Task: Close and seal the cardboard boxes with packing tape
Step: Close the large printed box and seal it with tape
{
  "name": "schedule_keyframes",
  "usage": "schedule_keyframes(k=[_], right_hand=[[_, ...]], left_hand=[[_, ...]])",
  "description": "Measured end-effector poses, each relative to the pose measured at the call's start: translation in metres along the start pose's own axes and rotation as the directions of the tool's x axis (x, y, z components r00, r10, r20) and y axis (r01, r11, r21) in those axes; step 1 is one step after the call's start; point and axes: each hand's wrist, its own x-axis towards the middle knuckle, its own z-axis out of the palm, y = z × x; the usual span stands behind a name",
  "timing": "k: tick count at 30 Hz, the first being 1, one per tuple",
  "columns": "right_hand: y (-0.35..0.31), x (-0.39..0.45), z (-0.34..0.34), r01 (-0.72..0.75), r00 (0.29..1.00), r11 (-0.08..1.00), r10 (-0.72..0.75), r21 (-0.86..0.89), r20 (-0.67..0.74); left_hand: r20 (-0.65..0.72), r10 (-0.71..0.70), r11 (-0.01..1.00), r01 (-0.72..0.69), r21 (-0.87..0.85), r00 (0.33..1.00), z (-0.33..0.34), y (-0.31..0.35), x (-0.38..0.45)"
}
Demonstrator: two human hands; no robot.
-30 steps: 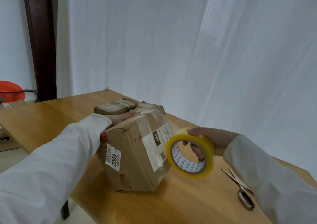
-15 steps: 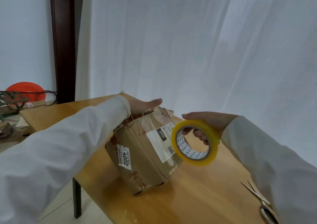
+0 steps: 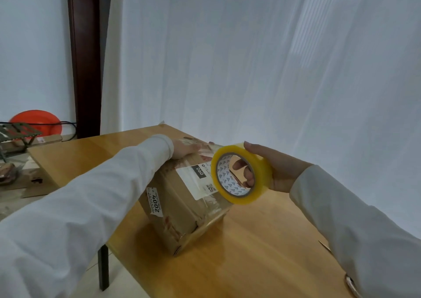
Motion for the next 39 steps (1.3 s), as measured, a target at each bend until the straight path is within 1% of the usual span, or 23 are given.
schedule_keyframes(k=[2, 4, 6, 8, 11, 14, 16, 19, 21, 22, 24, 26, 27, 29, 31, 36, 39], right_hand=[[-0.009, 0.002, 0.01, -0.025, 0.998, 0.999, 0.023, -0.034, -0.06], [-0.017, 0.005, 0.019, -0.034, 0.993, 0.999, 0.03, -0.04, -0.116], [-0.021, 0.011, 0.027, -0.026, 0.989, 0.999, 0.02, -0.044, -0.147], [-0.023, 0.018, 0.033, -0.016, 0.988, 0.999, 0.008, -0.049, -0.157], [-0.018, 0.026, 0.038, 0.024, 0.987, 0.997, -0.036, -0.078, -0.156], [-0.007, 0.025, 0.032, 0.075, 0.983, 0.993, -0.088, -0.087, -0.164], [-0.005, 0.022, 0.031, 0.083, 0.98, 0.991, -0.101, -0.109, -0.172], [-0.015, 0.013, 0.035, 0.027, 0.976, 0.982, -0.066, -0.186, -0.206], [-0.022, -0.002, 0.033, -0.056, 0.97, 0.957, -0.015, -0.283, -0.243], [-0.021, -0.01, 0.028, -0.118, 0.965, 0.933, 0.026, -0.341, -0.26], [-0.005, -0.024, 0.019, -0.273, 0.946, 0.844, 0.149, -0.461, -0.288], [0.027, -0.025, 0.012, -0.402, 0.909, 0.768, 0.268, -0.498, -0.32], [0.044, -0.021, 0.01, -0.438, 0.894, 0.752, 0.308, -0.493, -0.325], [0.072, -0.008, 0.006, -0.451, 0.889, 0.761, 0.332, -0.466, -0.316], [0.085, 0.003, 0.003, -0.434, 0.895, 0.788, 0.323, -0.438, -0.306], [0.094, 0.014, 0.003, -0.416, 0.902, 0.794, 0.299, -0.444, -0.311], [0.093, 0.01, 0.002, -0.363, 0.927, 0.826, 0.274, -0.431, -0.254]], left_hand=[[0.033, -0.093, 0.996, 0.093, -0.015, 0.995, 0.006, 0.005, 0.005], [0.015, -0.146, 0.988, 0.146, -0.043, 0.989, 0.016, 0.005, 0.01], [0.027, -0.138, 0.99, 0.138, -0.029, 0.99, 0.025, 0.002, 0.015], [0.068, -0.151, 0.989, 0.15, 0.015, 0.986, 0.036, -0.008, 0.023], [0.174, -0.232, 0.971, 0.238, -0.014, 0.957, 0.047, -0.019, 0.024], [0.197, -0.253, 0.963, 0.266, -0.046, 0.947, 0.051, -0.023, 0.029], [0.197, -0.268, 0.958, 0.283, -0.053, 0.943, 0.05, -0.023, 0.031], [0.203, -0.287, 0.948, 0.308, -0.081, 0.936, 0.05, -0.022, 0.027], [0.203, -0.307, 0.936, 0.334, -0.11, 0.93, 0.05, -0.022, 0.026], [0.204, -0.317, 0.931, 0.344, -0.119, 0.926, 0.049, -0.024, 0.027], [0.207, -0.323, 0.928, 0.352, -0.121, 0.924, 0.049, -0.026, 0.029], [0.203, -0.318, 0.931, 0.346, -0.121, 0.926, 0.05, -0.026, 0.03], [0.201, -0.317, 0.928, 0.347, -0.137, 0.927, 0.05, -0.025, 0.03], [0.193, -0.317, 0.921, 0.35, -0.17, 0.928, 0.051, -0.023, 0.031], [0.197, -0.308, 0.924, 0.343, -0.172, 0.931, 0.051, -0.023, 0.029], [0.216, -0.298, 0.911, 0.344, -0.225, 0.93, 0.051, -0.031, 0.03], [0.226, -0.291, 0.898, 0.347, -0.272, 0.93, 0.05, -0.038, 0.036]])
